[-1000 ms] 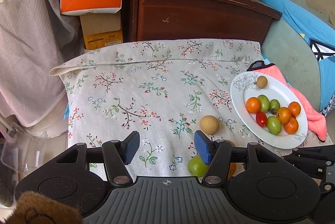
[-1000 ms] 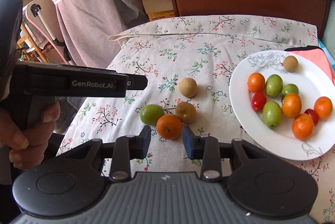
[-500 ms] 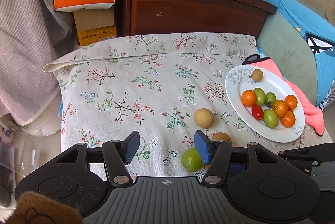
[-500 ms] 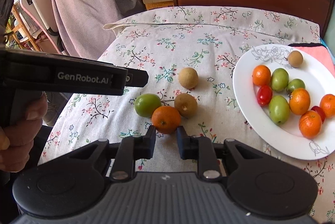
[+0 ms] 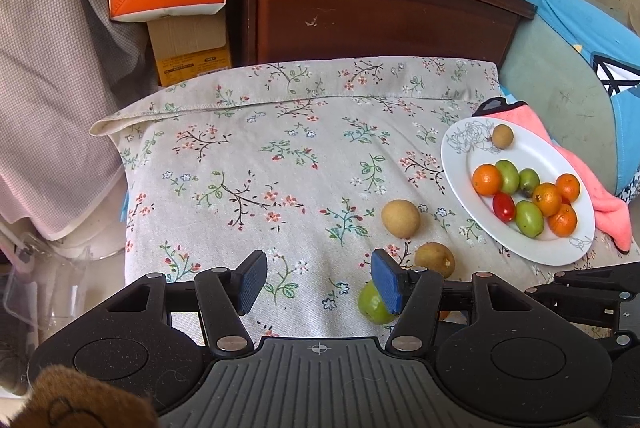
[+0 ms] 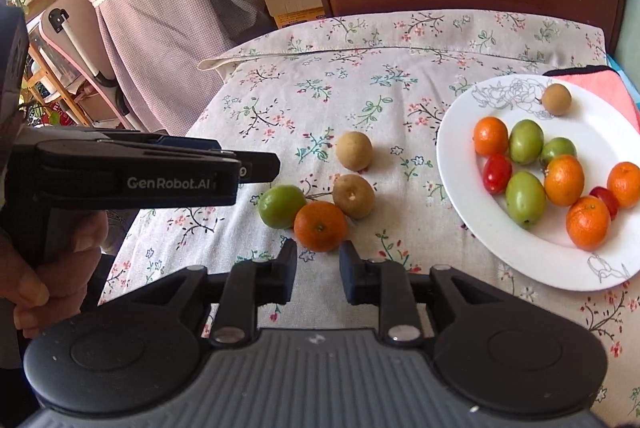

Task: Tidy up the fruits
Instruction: 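Close the left tool on a green fruit while the right tool grasps the mandarin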

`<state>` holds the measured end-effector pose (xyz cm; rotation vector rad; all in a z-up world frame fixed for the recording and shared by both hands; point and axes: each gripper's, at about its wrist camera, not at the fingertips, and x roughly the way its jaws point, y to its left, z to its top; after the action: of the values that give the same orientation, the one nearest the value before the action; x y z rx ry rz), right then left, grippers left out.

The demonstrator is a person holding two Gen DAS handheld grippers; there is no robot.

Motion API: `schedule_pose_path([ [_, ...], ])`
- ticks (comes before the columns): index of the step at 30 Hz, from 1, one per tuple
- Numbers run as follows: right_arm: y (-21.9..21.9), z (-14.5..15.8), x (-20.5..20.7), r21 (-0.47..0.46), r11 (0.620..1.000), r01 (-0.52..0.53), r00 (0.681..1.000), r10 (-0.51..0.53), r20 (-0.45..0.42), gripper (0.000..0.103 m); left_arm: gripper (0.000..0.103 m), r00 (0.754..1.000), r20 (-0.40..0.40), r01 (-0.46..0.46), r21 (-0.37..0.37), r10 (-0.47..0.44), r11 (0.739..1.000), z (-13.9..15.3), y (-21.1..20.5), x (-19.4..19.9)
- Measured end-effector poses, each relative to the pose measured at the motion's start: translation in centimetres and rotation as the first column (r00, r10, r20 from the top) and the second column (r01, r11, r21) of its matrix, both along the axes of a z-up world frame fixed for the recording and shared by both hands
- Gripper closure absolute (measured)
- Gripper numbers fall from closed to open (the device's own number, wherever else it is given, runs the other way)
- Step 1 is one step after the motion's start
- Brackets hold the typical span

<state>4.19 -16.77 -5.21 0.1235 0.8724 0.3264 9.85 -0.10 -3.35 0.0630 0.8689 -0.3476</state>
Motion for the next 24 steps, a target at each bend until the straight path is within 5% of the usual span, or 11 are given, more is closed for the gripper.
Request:
schedule_pose_path([
  [6,0.5,-0.8,1.0,-0.025,0.999,0.031,0.999,-0.031,0.018,0.065,0.046,1.000,-0.004,0.022,-0.004,-0.022,1.000,-0.1,-0.1,-0.2],
  [9,0.6,-1.0,1.1,-0.033,0.999,0.025,0.999,-0.024,0.024,0.073,0.046,0.999,-0.001,0.040,-0.004,-0.040,0.999,0.0,-0.3,-0.4],
  [24,-3.2,0.8,-0.4,-0.034,0.993,0.116,0.993,-0.116,0.007,0.073,0.051,0.977,-0.006,0.211,0.038,-0.211,0.977,-1.3,-3.1,-2.3],
])
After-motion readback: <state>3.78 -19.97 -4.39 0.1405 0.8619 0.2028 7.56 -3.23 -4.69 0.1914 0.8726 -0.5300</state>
